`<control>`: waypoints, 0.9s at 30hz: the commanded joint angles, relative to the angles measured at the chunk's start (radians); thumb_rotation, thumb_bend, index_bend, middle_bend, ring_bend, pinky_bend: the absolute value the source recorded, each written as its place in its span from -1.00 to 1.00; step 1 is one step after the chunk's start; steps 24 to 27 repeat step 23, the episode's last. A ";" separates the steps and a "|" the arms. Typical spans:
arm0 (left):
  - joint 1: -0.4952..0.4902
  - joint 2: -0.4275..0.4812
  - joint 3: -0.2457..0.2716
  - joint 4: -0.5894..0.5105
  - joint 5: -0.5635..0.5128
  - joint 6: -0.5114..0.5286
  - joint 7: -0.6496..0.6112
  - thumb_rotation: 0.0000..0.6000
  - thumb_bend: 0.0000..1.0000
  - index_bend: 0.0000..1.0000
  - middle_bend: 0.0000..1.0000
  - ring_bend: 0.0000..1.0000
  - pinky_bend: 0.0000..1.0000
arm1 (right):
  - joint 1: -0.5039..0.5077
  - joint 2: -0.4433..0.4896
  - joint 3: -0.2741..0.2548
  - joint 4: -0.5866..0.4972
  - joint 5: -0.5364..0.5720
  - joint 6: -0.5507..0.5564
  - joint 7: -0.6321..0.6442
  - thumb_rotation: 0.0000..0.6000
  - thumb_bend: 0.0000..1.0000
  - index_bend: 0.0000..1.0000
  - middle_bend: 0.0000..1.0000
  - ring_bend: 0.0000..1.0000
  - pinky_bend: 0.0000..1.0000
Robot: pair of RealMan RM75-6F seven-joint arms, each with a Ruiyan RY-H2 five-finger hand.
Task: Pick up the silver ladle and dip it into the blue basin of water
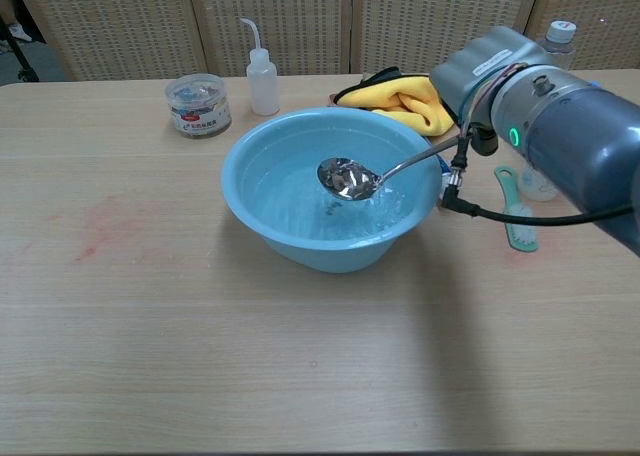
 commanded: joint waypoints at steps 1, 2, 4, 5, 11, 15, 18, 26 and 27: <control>0.000 0.000 0.001 -0.001 0.002 0.001 0.001 1.00 -1.00 -1.00 -1.00 -1.00 -1.00 | 0.012 0.012 0.007 -0.024 0.011 0.014 0.017 1.00 1.00 0.58 0.78 0.89 1.00; 0.001 0.000 0.001 -0.001 0.002 0.002 0.001 1.00 -1.00 -1.00 -1.00 -1.00 -1.00 | 0.015 0.015 0.007 -0.028 0.015 0.019 0.017 1.00 1.00 0.58 0.78 0.89 1.00; 0.001 0.000 0.002 -0.002 0.004 0.003 -0.001 1.00 -1.00 -1.00 -1.00 -1.00 -1.00 | 0.023 0.020 0.006 -0.037 0.019 0.027 0.017 1.00 1.00 0.58 0.78 0.89 1.00; 0.002 0.001 0.002 -0.002 0.005 0.005 -0.002 1.00 -1.00 -1.00 -1.00 -1.00 -1.00 | 0.028 0.021 0.006 -0.041 0.019 0.032 0.017 1.00 1.00 0.58 0.78 0.89 1.00; 0.005 0.004 0.003 -0.002 0.008 0.011 -0.009 1.00 -1.00 -1.00 -1.00 -1.00 -1.00 | 0.058 0.022 0.006 -0.054 0.029 0.059 0.013 1.00 1.00 0.58 0.78 0.89 1.00; 0.006 0.005 0.003 -0.001 0.010 0.013 -0.013 1.00 -1.00 -1.00 -1.00 -1.00 -1.00 | 0.081 0.017 0.005 -0.051 0.035 0.080 0.004 1.00 1.00 0.58 0.78 0.89 1.00; 0.005 0.006 0.003 0.000 0.010 0.011 -0.015 1.00 -1.00 -1.00 -1.00 -1.00 -1.00 | 0.093 0.014 0.004 -0.045 0.035 0.094 0.000 1.00 1.00 0.58 0.78 0.89 1.00; 0.005 0.007 0.002 0.002 0.009 0.009 -0.020 1.00 -1.00 -1.00 -1.00 -1.00 -1.00 | 0.109 0.011 0.007 -0.038 0.050 0.111 -0.001 1.00 1.00 0.58 0.78 0.89 1.00; 0.005 0.007 0.002 0.002 0.009 0.009 -0.020 1.00 -1.00 -1.00 -1.00 -1.00 -1.00 | 0.109 0.011 0.007 -0.038 0.050 0.111 -0.001 1.00 1.00 0.58 0.78 0.89 1.00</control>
